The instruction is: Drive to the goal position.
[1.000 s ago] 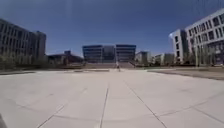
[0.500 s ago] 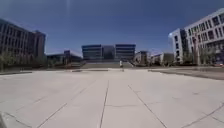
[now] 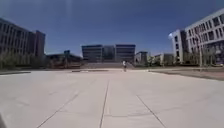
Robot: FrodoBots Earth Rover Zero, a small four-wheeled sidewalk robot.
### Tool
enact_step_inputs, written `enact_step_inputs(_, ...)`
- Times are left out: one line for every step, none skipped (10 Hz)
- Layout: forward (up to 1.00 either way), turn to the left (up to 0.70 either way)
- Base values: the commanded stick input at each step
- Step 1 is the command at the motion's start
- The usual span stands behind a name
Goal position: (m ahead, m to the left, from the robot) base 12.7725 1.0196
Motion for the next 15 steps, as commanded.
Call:
enact_step_inputs(0.44,0.00)
enact_step_inputs(0.44,0.00)
enact_step_inputs(0.44,0.00)
enact_step_inputs(0.44,0.00)
enact_step_inputs(0.44,0.00)
enact_step_inputs(0.44,0.00)
enact_step_inputs(0.44,0.00)
enact_step_inputs(0.44,0.00)
enact_step_inputs(0.44,0.00)
enact_step_inputs(0.44,0.00)
enact_step_inputs(0.43,0.00)
enact_step_inputs(0.43,0.00)
enact_step_inputs(0.44,0.00)
enact_step_inputs(0.44,0.00)
enact_step_inputs(0.44,0.00)
